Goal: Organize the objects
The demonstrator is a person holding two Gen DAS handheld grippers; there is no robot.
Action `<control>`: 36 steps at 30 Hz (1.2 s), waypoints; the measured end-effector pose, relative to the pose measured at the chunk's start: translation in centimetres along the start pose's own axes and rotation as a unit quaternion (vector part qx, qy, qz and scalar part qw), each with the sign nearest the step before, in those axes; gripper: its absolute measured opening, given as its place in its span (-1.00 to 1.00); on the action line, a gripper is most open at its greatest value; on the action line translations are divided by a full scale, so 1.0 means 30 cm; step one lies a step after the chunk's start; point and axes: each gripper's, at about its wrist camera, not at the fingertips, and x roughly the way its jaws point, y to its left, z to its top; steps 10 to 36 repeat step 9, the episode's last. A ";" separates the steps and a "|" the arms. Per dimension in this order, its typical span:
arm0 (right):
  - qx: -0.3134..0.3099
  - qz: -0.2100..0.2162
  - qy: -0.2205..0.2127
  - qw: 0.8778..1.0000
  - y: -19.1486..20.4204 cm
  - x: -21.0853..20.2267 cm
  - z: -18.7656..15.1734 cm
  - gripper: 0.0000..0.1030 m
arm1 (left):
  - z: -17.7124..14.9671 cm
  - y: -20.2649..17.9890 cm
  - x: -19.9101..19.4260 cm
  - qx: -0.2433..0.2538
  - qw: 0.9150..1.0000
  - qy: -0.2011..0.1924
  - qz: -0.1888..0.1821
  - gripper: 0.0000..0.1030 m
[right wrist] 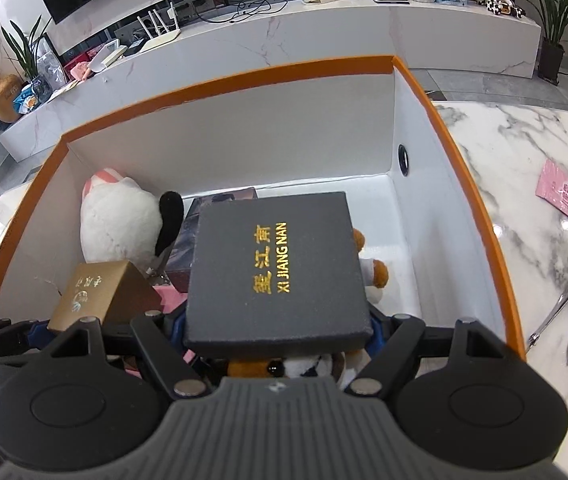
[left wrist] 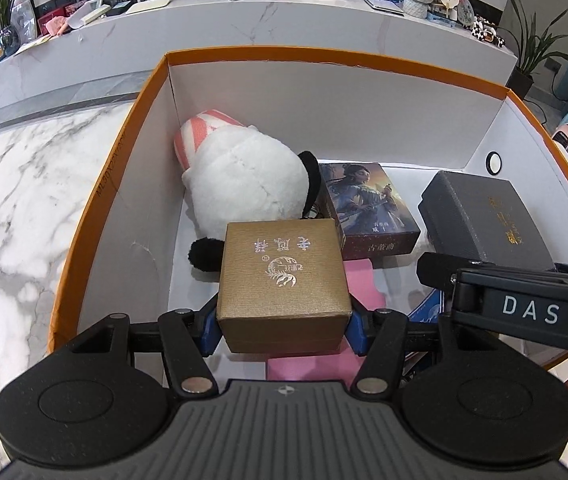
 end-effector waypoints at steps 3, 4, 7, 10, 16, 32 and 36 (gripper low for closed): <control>0.001 -0.001 0.001 1.000 0.003 0.002 -0.001 0.53 | -0.001 -0.001 0.000 0.000 1.000 -0.002 0.001 0.33; 0.001 -0.001 0.001 1.000 0.004 0.003 -0.001 0.53 | 0.001 -0.001 0.001 0.000 1.000 -0.002 0.001 0.34; 0.002 -0.002 0.003 1.000 0.011 0.006 0.001 0.54 | 0.001 -0.002 0.003 0.001 1.000 -0.002 0.005 0.42; 0.003 -0.003 0.005 1.000 0.015 0.006 0.002 0.54 | 0.001 -0.001 0.003 0.001 1.000 -0.002 0.006 0.42; 0.003 -0.003 0.005 1.000 0.015 0.006 0.002 0.54 | 0.001 -0.001 0.003 0.001 1.000 -0.002 0.006 0.42; 0.003 -0.003 0.005 1.000 0.015 0.006 0.002 0.54 | 0.001 -0.001 0.003 0.001 1.000 -0.002 0.006 0.42; 0.003 -0.003 0.005 1.000 0.015 0.006 0.002 0.54 | 0.001 -0.001 0.003 0.001 1.000 -0.002 0.006 0.42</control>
